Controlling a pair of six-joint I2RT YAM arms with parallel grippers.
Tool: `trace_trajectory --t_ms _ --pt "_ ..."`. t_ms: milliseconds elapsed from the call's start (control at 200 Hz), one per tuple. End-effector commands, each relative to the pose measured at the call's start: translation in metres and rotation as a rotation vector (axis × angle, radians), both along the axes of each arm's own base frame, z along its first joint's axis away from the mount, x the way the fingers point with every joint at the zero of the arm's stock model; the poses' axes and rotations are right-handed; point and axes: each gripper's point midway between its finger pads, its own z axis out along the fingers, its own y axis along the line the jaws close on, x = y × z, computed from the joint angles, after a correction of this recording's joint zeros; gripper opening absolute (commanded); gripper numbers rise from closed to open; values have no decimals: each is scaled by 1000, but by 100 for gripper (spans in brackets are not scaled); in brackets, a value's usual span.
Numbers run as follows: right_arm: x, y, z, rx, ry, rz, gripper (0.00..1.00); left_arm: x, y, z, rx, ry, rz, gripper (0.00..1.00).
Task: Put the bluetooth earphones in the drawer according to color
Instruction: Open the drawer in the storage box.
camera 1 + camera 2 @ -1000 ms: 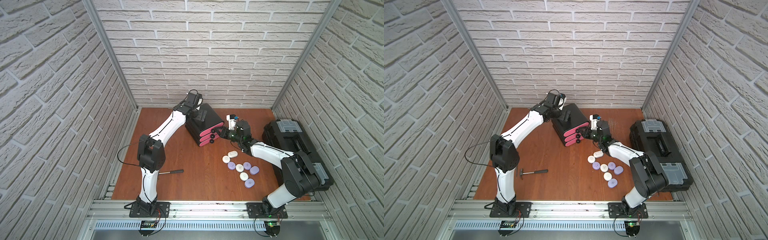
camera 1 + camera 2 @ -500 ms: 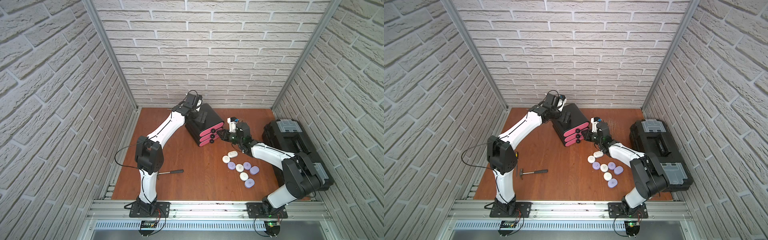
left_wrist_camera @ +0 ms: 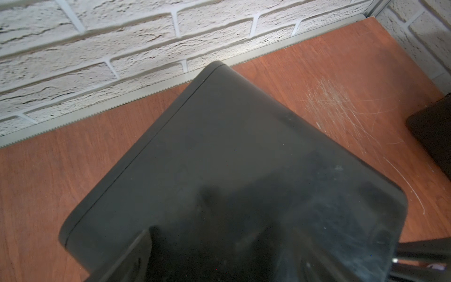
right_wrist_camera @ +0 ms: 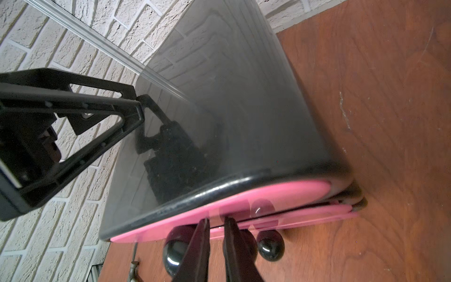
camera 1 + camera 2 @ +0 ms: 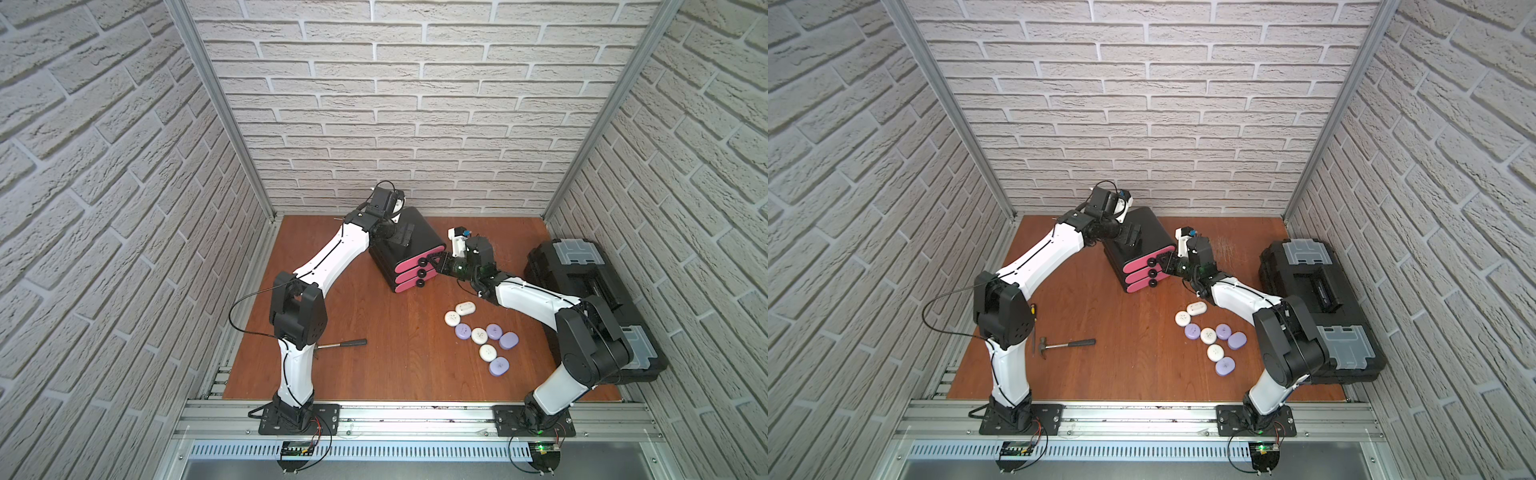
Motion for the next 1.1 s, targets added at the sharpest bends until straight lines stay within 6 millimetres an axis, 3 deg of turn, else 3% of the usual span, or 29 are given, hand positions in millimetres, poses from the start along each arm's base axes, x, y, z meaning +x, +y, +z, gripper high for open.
trace_trajectory --t_ms 0,235,415,675,895,1095 --pt "-11 2 2 -16 -31 11 18 -23 9 -26 32 121 1 95" --pt "-29 -6 -17 -27 -24 8 24 -27 14 -8 9 81 8 98" --pt "-25 7 -30 25 -14 51 39 -26 17 -10 5 91 22 98" --pt "-16 21 -39 94 -16 82 49 -23 20 -13 -23 107 36 98" --pt "-12 27 -43 115 -15 84 49 -22 23 -19 -17 117 43 98" --pt "-7 33 -42 138 -21 82 43 -22 23 -23 -14 124 40 98"
